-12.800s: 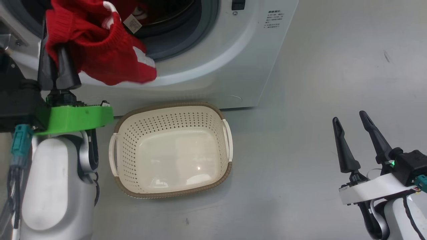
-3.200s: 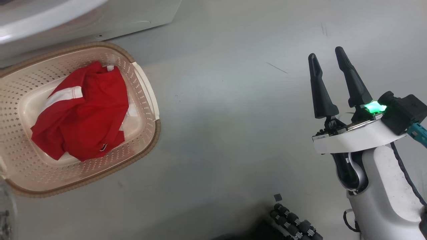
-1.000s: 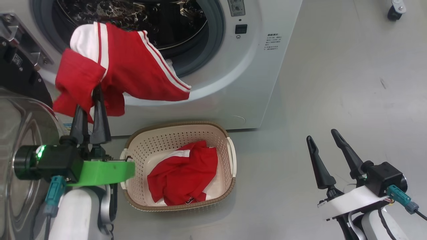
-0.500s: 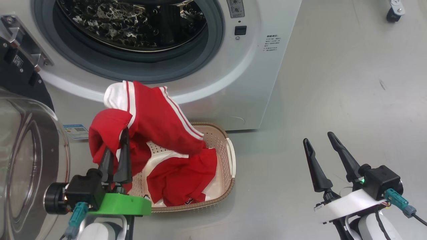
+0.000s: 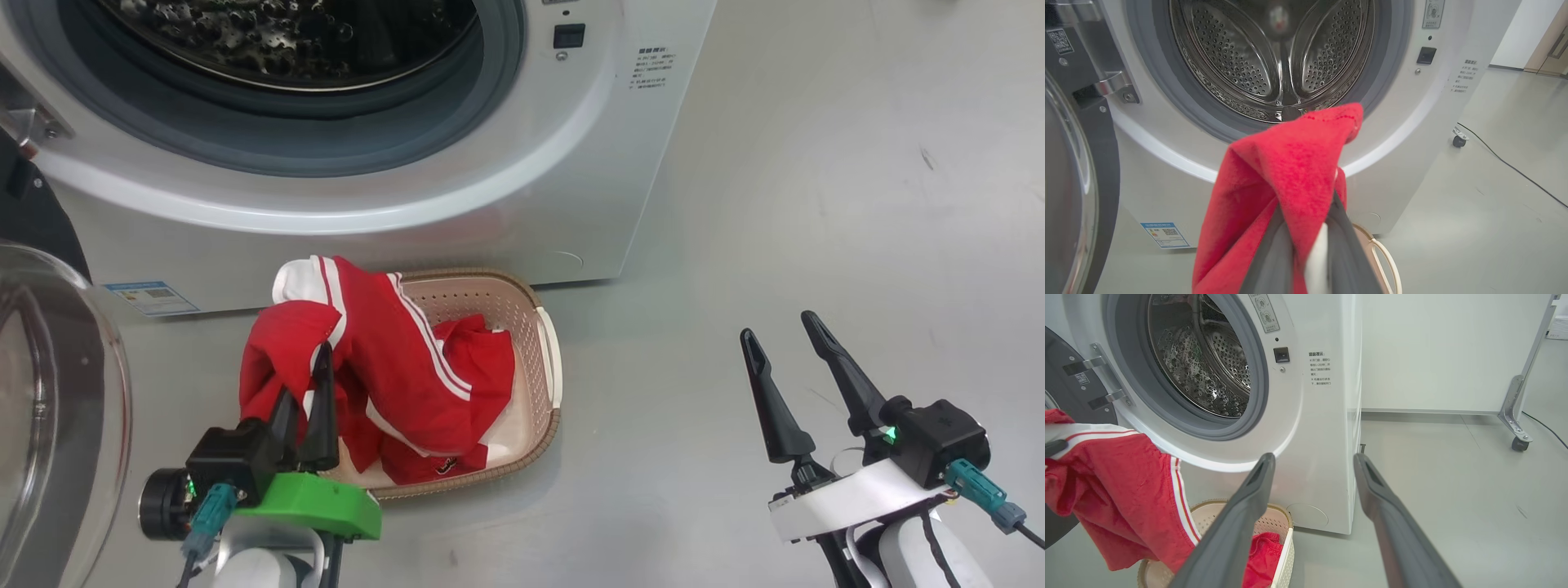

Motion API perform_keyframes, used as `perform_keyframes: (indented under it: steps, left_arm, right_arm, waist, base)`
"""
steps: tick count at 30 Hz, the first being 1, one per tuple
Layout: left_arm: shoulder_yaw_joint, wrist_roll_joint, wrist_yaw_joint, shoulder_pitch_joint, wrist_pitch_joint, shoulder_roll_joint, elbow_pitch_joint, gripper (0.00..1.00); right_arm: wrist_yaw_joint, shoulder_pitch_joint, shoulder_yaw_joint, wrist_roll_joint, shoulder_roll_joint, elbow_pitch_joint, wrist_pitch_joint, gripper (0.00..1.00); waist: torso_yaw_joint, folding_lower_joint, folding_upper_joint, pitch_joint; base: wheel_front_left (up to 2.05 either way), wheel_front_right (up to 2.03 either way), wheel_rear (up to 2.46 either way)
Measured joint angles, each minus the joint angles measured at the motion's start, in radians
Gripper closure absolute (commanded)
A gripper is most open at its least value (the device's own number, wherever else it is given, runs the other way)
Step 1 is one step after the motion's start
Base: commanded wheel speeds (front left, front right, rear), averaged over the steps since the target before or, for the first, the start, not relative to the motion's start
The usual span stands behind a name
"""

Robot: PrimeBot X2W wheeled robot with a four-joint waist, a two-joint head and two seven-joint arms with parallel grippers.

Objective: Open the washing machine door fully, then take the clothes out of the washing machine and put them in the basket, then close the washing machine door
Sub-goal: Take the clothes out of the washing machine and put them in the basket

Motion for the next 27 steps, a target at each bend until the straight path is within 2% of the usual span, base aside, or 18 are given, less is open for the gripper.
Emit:
perform_keyframes:
  steps: [13,27]
  left_arm:
    - [-0.019,-0.038,0.0,-0.2,0.017,0.0,0.23,1.0]
    - [0.07,-0.041,0.0,-0.404,0.08,-0.003,0.584,1.0]
  right_arm:
    - [0.0,-0.064,0.011,0.012,-0.013,-0.047,0.0,0.0]
    - [0.0,-0.17,0.04,0.058,-0.034,-0.073,0.0,0.0]
  waist:
    - [-0.054,0.0,0.0,0.145]
    - [-0.131,0.0,0.0,0.321]
  base:
    - [0.0,0.0,0.0]
    - [0.0,0.0,0.0]
